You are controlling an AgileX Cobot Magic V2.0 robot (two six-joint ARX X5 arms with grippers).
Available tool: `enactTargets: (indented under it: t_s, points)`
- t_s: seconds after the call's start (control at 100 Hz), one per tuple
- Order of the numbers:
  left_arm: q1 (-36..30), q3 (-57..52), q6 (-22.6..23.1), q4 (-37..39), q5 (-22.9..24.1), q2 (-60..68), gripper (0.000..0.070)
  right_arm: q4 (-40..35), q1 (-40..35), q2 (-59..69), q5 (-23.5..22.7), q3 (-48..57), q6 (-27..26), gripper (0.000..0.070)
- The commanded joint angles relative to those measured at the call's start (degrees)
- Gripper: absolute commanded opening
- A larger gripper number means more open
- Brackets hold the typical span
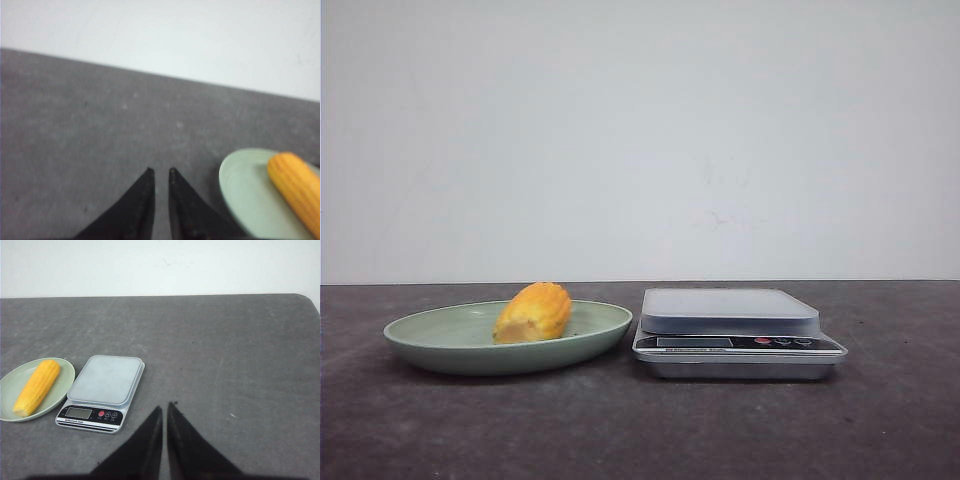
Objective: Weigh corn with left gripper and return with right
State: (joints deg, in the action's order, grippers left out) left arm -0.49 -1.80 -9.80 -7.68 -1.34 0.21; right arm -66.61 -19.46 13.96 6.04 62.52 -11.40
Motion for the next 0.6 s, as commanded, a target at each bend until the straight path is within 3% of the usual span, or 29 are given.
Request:
enactTargets:
  t_s: [0.0, 0.59]
  points:
    - [0.1, 1.0, 0.7, -1.4, 0.0, 0.0, 0.0004, 0.7, -0.2, 0.1, 0.0, 0.7, -0.6, 0.0009]
    - [0.1, 1.0, 0.7, -3.0, 0.0, 0.0, 0.0004, 0.7, -0.2, 0.1, 0.0, 0.7, -0.6, 0.0009]
